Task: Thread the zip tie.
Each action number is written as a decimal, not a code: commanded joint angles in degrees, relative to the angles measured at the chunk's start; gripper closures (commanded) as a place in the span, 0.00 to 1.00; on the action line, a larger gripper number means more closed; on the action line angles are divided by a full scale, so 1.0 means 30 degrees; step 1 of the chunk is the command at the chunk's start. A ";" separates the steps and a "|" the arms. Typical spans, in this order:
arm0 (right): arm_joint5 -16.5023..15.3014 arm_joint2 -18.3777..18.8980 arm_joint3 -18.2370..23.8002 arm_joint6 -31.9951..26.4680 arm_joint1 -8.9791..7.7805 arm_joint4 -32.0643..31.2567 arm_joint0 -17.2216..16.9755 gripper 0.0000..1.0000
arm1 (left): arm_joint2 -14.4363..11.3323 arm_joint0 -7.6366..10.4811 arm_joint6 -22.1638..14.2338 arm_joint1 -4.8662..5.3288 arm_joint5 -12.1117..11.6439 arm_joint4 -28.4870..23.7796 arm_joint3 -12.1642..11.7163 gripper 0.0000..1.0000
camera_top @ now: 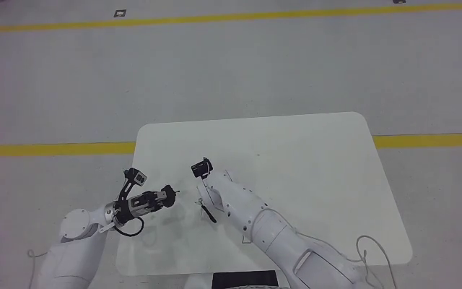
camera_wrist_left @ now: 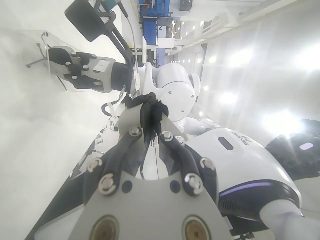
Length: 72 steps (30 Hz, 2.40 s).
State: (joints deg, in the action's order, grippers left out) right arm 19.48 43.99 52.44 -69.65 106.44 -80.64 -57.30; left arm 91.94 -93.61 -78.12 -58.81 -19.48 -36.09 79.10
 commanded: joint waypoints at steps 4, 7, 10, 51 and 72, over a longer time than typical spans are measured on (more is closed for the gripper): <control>0.0000 -0.0025 -0.0198 0.0024 0.0042 0.0039 0.0106 1.00 | 0.0000 0.0000 0.0000 0.0000 0.0000 0.0000 0.0000 1.00; 0.0000 0.0043 -0.0212 0.0108 0.0039 0.0033 0.0108 1.00 | 0.0000 0.0000 0.0000 0.0000 0.0000 0.0000 0.0000 1.00; 0.0000 0.0165 0.0098 0.0175 0.0005 0.0102 0.0010 1.00 | 0.0000 0.0000 0.0000 0.0000 0.0000 0.0000 0.0000 1.00; -0.7732 0.8566 0.9434 0.0843 -0.2674 0.9712 -0.5677 1.00 | 0.0000 0.0000 0.0000 0.0000 0.0000 0.0000 0.0000 1.00; -0.9518 0.9294 0.9630 0.1848 -0.3042 1.2125 -0.6256 1.00 | 0.0000 0.0000 0.0000 0.0000 0.0000 0.0000 0.0000 1.00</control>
State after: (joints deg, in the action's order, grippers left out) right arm -9.07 71.87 81.33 -64.11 97.32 -44.27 -76.07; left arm 91.94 -93.61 -78.12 -58.81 -19.48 -36.09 79.10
